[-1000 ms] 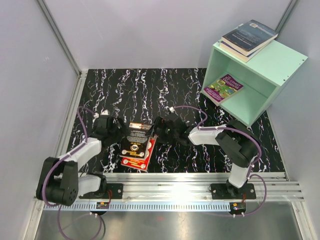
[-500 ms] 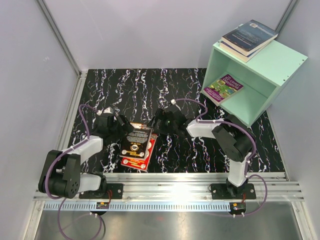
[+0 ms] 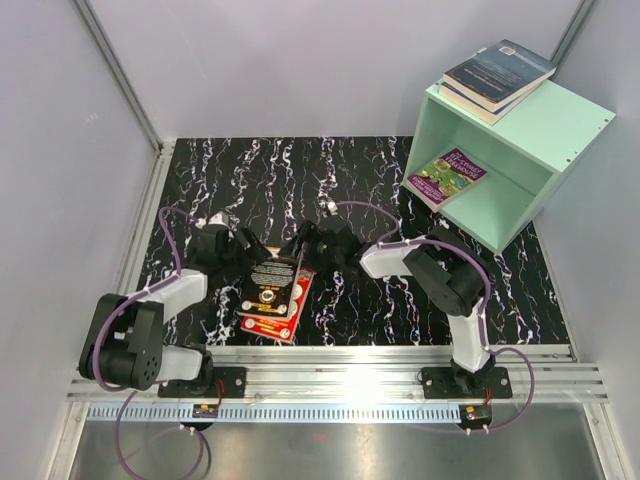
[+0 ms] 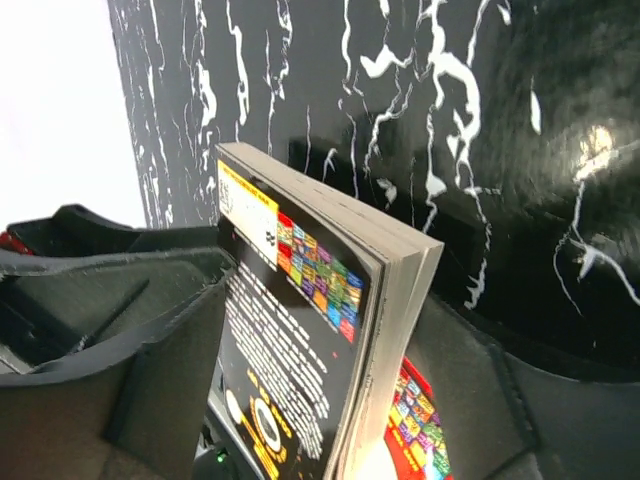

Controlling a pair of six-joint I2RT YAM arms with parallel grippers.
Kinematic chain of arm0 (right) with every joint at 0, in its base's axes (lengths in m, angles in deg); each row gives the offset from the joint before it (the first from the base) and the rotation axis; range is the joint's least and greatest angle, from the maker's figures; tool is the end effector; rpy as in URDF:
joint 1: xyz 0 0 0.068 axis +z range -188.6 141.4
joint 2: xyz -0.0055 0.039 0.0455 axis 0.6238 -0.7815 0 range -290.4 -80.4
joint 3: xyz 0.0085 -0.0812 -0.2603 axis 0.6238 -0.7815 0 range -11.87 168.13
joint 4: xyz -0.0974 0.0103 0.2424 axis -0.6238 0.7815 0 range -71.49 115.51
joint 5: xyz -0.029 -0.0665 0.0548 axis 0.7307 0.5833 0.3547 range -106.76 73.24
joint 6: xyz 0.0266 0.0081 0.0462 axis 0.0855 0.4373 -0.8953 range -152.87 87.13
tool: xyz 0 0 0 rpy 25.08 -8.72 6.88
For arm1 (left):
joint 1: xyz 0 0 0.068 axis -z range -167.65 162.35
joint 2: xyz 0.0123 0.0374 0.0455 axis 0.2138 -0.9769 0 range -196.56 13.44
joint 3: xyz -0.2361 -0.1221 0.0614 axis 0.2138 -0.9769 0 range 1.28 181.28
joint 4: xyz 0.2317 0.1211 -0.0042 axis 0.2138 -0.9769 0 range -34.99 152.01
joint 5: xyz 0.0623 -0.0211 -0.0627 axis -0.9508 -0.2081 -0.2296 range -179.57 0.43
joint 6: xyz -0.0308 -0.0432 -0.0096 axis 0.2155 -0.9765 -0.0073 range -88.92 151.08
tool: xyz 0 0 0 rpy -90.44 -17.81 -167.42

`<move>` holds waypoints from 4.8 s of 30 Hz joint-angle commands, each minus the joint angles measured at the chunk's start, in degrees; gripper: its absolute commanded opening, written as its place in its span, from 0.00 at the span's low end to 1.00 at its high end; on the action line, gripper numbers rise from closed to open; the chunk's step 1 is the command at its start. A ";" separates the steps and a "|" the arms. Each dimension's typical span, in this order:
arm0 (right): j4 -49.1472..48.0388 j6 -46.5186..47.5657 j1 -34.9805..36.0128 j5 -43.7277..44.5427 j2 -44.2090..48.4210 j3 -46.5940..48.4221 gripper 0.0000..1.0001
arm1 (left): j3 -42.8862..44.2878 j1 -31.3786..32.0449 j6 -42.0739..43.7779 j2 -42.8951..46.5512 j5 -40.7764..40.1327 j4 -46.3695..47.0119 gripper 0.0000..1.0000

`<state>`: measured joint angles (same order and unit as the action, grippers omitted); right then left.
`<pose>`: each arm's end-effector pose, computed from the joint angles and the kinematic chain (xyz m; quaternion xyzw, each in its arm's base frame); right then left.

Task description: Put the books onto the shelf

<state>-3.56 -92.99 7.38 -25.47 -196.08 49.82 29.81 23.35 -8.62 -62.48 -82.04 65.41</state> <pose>0.2877 0.3055 0.1309 0.0708 0.8697 0.4267 0.2379 0.2391 -0.0513 0.1540 -0.2028 0.8962 -0.2216 0.3266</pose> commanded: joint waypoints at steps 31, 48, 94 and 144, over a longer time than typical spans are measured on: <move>30.94 14.14 -20.65 24.00 52.73 -12.57 0.00 | -3.22 -0.02 -0.73 7.10 4.16 -2.70 0.91; 28.23 7.84 -39.91 38.15 44.33 -7.29 0.00 | -0.32 8.50 -1.08 9.74 4.34 -6.30 0.90; 30.94 2.55 -44.66 46.77 8.19 15.31 0.83 | 34.72 20.99 3.75 -24.66 -4.89 -11.04 0.90; 64.69 11.07 -42.90 23.13 87.55 -19.50 0.57 | 107.17 35.40 -8.55 -73.94 -16.67 -28.90 0.04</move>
<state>58.71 -83.22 -35.75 -0.43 -109.44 29.67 134.57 59.20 -15.20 -136.31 -97.17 29.68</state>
